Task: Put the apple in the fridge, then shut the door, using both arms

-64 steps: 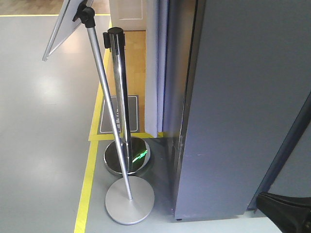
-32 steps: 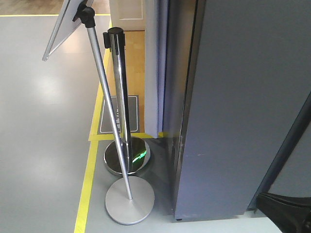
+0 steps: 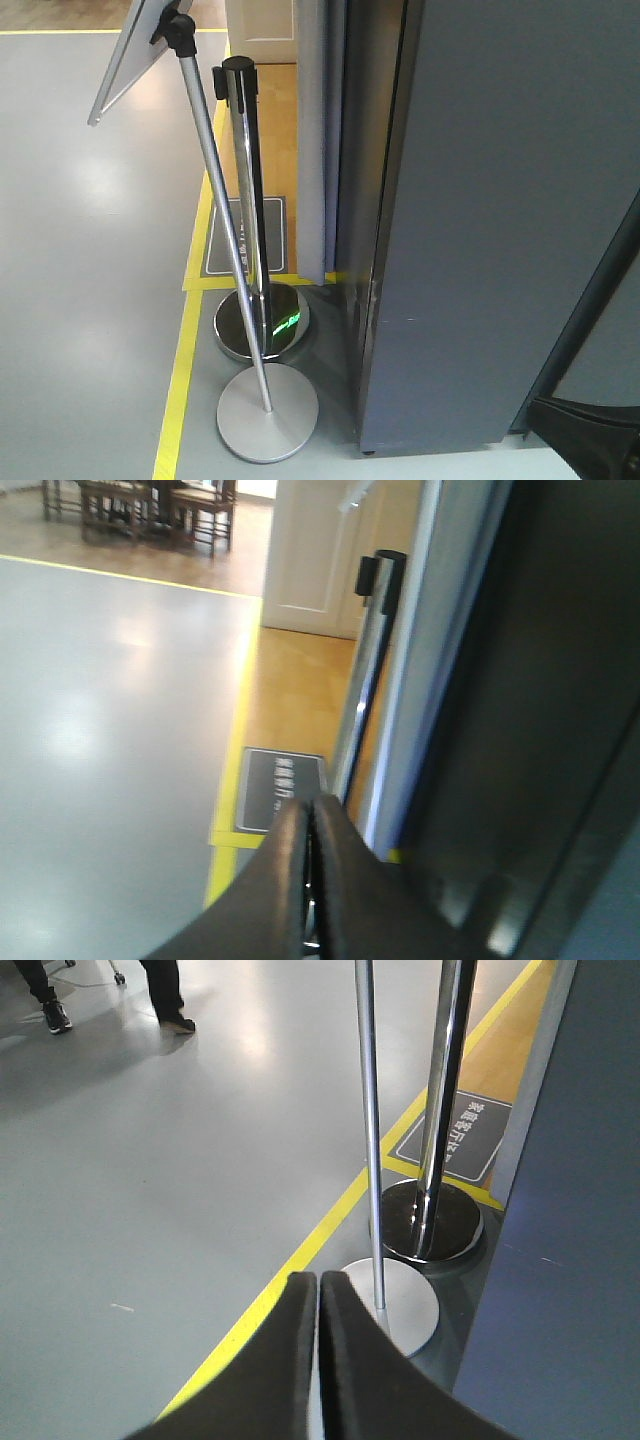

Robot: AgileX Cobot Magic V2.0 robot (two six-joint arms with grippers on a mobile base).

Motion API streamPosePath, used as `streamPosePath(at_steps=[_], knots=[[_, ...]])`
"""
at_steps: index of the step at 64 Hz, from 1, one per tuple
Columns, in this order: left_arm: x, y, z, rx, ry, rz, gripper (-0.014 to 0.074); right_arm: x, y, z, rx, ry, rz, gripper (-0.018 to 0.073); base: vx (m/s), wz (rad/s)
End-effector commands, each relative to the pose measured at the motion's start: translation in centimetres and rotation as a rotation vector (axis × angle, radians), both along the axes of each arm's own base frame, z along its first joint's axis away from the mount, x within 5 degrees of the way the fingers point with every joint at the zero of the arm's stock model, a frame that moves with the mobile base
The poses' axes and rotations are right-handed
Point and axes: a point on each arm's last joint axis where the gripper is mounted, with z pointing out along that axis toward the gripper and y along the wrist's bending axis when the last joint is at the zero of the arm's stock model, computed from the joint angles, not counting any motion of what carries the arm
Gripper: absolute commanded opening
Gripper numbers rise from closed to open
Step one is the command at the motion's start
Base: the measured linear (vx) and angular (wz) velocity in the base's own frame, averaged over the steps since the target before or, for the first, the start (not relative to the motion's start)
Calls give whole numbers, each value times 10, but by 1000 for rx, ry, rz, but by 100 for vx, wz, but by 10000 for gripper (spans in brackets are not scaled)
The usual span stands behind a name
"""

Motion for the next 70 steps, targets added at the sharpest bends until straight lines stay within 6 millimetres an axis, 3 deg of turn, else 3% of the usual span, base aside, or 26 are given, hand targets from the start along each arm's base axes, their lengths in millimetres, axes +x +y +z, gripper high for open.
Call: streamPosePath(at_steps=[1, 70], knots=[[1, 2, -2, 45, -64, 29, -6, 3, 0, 11, 34, -42, -21, -5, 0, 0], [1, 4, -1, 74, -73, 67, -6, 3, 0, 11, 34, -42, -21, -5, 0, 0]])
